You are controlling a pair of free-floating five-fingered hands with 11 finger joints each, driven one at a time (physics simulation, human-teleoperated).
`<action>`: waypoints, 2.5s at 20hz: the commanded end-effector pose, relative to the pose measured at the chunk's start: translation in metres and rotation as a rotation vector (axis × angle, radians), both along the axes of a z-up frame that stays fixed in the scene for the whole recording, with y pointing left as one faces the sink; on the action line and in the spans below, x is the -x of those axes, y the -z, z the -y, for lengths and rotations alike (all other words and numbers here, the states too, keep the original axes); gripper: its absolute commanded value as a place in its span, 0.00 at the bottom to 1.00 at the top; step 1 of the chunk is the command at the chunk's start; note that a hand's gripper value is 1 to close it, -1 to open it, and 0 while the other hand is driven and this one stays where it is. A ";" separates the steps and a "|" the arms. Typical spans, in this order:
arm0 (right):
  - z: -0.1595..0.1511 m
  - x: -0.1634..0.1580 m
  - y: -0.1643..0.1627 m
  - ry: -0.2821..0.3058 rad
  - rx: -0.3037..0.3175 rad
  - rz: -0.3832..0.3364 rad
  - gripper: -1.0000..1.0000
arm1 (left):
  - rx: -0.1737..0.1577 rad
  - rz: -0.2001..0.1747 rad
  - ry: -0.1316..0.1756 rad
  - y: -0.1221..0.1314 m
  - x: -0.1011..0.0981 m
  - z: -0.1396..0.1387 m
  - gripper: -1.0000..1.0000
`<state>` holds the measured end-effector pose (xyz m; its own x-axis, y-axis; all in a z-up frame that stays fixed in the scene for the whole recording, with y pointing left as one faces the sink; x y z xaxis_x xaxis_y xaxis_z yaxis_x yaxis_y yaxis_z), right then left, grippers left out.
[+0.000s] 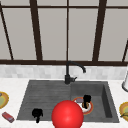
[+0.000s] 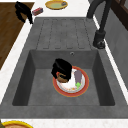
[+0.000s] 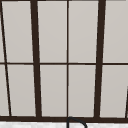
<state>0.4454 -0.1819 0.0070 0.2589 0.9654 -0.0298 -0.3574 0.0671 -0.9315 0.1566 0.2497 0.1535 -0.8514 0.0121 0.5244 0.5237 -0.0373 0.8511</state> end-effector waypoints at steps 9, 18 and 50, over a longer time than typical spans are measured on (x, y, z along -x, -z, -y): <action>0.040 0.031 -0.095 0.002 0.011 0.027 1.00 | 0.000 0.000 0.000 0.000 0.000 0.000 0.50; 0.084 0.056 -0.136 0.003 -0.002 0.018 1.00 | 0.000 0.000 0.000 0.000 0.000 0.000 0.50; 0.250 0.150 -0.358 0.005 -0.028 0.026 1.00 | 0.000 0.000 0.000 0.000 0.000 0.000 0.50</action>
